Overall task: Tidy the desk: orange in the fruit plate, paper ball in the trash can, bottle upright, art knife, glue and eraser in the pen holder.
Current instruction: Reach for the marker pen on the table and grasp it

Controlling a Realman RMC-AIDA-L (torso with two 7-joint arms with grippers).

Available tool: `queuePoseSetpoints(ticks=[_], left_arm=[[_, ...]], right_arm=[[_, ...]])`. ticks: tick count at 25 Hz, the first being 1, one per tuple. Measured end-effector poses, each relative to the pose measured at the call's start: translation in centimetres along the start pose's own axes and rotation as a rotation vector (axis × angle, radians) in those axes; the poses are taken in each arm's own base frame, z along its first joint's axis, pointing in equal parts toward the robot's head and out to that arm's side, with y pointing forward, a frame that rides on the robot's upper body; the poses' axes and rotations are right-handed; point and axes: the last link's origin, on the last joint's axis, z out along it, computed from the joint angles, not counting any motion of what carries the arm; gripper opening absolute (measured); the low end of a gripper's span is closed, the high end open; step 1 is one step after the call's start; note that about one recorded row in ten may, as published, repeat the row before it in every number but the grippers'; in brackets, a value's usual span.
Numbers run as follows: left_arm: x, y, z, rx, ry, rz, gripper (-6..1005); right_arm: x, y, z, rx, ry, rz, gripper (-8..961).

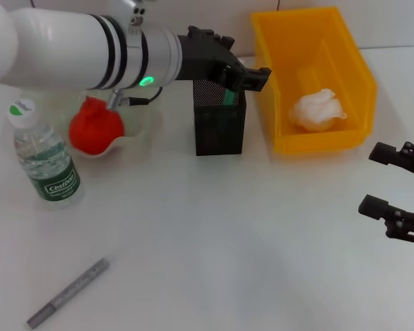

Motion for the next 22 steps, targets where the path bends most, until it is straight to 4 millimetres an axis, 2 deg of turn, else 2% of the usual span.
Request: queuePoseSetpoints(ticks=[7,10,12,17,22], left_arm=[[0.2,-0.2,-0.7,0.031,-0.062,0.089,813],[0.2,-0.8,-2.0,0.105,-0.154,0.129,813],[0.2,-0.8,-2.0,0.105,-0.154,0.129,813],[-0.2,-0.3,-3.7,0.124,-0.311,0.163,812],[-0.3,0.2,-4.6,0.13,-0.362,0.163,812]], right_arm=[[0.0,0.0,0.0,-0.001,0.0,0.001,832],[0.0,0.0,0.0,-0.001,0.0,0.001,832],[0.0,0.0,0.1,-0.002,0.0,0.001,832],[0.0,0.0,0.1,-0.003,0.0,0.0,832],[-0.1,-0.1,0.2,-0.004,-0.001,-0.002,832]])
